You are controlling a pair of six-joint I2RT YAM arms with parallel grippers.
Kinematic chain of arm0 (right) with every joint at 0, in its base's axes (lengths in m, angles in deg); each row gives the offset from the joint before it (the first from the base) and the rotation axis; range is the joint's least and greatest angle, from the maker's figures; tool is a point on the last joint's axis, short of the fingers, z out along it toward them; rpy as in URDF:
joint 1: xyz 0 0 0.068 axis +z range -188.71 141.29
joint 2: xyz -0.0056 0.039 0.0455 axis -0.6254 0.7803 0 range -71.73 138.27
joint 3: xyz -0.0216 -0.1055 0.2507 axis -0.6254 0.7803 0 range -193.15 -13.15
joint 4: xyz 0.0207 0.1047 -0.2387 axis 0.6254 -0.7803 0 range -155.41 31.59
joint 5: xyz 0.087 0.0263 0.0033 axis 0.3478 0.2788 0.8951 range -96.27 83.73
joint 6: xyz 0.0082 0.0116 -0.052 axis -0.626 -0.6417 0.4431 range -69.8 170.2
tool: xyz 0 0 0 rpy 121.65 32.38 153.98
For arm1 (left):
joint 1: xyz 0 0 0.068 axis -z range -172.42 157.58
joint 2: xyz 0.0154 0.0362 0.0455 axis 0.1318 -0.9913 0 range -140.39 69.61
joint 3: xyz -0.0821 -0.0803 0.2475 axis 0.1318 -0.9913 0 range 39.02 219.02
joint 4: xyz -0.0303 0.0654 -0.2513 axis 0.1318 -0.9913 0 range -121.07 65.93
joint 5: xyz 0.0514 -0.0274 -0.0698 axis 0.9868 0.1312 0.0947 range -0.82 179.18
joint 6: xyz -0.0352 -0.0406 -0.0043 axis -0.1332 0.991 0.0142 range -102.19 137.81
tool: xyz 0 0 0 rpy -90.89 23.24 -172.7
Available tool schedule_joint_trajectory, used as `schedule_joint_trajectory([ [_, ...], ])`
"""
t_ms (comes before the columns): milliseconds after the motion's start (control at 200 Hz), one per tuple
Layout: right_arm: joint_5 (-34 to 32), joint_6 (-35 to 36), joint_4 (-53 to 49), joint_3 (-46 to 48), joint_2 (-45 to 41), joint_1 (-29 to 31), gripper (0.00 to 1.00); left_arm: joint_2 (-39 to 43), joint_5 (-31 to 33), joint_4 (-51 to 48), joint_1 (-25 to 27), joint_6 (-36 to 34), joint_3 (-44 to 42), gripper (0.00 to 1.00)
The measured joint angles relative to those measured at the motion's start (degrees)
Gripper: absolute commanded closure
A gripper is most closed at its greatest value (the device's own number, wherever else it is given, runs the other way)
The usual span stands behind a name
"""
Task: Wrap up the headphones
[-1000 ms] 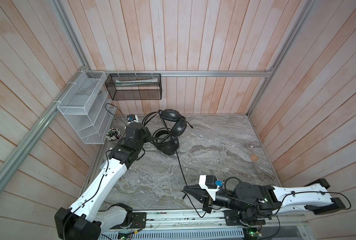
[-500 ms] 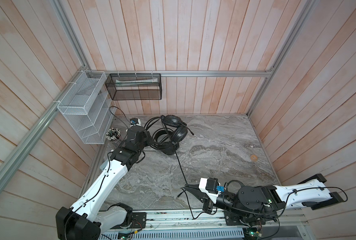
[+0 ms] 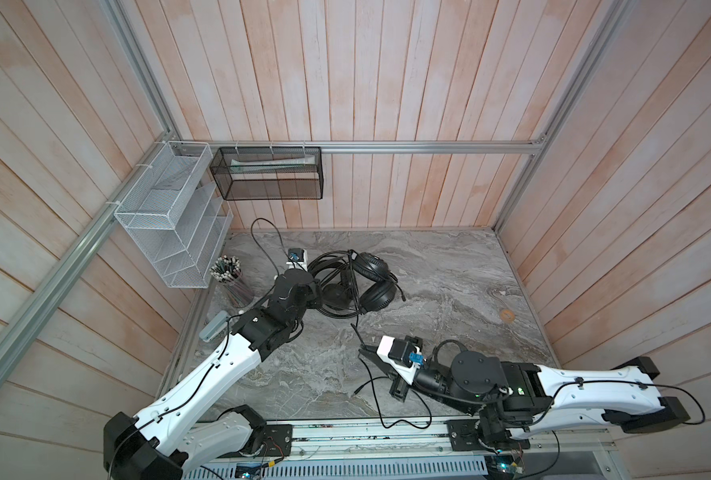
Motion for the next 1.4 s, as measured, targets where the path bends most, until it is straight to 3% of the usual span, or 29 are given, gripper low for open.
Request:
schedule_joint_trajectory([
  [320,4.7,2.8,-6.3,-9.3,1.8,-9.3,1.0,1.6,11.7,1.7,9.0,-10.7,-5.1,1.0],
  [625,4.6,3.8,-13.9,-11.8,-0.1,-10.7,1.0,6.4,21.3,3.7,9.7,-18.5,-9.1,1.0],
  [980,3.6,4.6,-21.9,-17.2,-1.1,-10.8,1.0,12.3,25.5,9.4,10.0,-26.9,-12.9,1.0],
  [1400,1.2,6.4,-24.4,-17.7,-1.4,-10.9,1.0,22.1,25.9,21.2,16.1,-46.1,-20.4,1.0],
])
